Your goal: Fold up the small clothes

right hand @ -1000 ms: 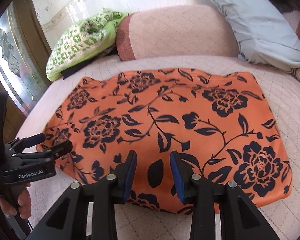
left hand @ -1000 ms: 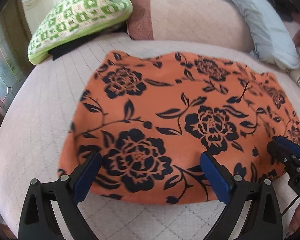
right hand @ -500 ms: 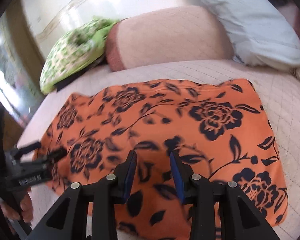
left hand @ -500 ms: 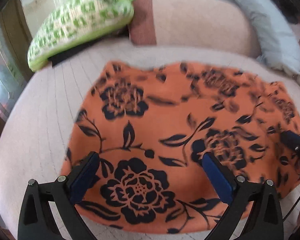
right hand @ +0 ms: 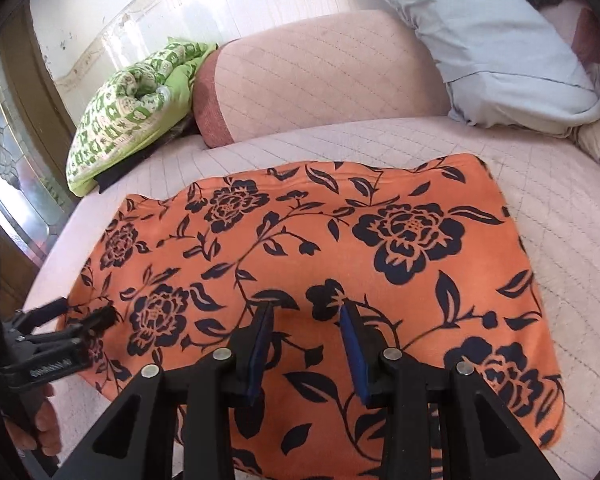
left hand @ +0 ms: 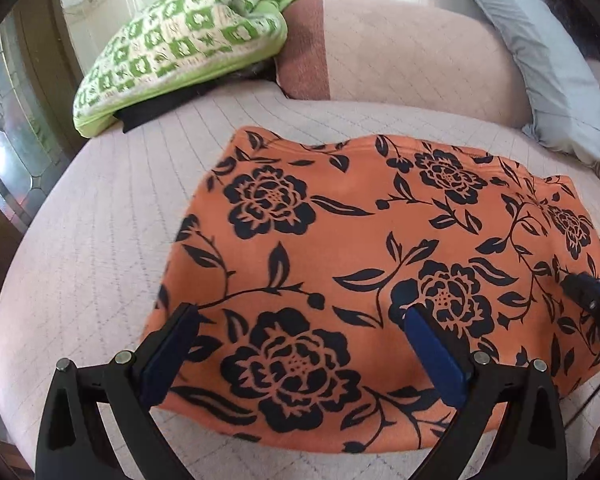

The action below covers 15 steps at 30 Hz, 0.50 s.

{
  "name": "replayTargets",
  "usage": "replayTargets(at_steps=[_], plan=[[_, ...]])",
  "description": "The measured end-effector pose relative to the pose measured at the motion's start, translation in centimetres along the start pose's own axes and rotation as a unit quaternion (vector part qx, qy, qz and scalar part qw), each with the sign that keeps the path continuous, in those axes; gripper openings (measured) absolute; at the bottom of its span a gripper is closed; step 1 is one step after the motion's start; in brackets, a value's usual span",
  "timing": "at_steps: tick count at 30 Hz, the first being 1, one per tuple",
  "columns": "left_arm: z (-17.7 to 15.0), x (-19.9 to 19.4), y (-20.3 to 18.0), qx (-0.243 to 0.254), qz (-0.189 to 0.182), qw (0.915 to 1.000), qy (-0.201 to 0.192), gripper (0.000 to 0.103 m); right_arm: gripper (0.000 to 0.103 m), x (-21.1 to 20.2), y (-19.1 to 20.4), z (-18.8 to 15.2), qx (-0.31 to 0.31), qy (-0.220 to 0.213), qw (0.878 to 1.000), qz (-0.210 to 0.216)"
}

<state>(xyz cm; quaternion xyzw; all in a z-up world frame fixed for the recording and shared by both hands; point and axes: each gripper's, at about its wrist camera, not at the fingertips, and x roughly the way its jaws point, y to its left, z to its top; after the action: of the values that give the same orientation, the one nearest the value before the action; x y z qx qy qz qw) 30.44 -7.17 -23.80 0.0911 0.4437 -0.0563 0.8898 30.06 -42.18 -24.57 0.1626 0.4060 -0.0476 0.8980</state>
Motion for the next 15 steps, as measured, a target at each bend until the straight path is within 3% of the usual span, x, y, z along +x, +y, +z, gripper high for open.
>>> replayTargets(at_steps=[3, 15], plan=[[-0.5, -0.8, 0.4, 0.0, 0.002, 1.0, -0.01, 0.103, 0.038, 1.5, 0.0, -0.7, -0.001, 0.043, 0.999, -0.014], [-0.2, -1.5, 1.3, -0.014, 0.003, 0.9996, -0.026, 0.103, 0.038, -0.5, 1.4, -0.6, -0.025, -0.015, 1.0, -0.004]])
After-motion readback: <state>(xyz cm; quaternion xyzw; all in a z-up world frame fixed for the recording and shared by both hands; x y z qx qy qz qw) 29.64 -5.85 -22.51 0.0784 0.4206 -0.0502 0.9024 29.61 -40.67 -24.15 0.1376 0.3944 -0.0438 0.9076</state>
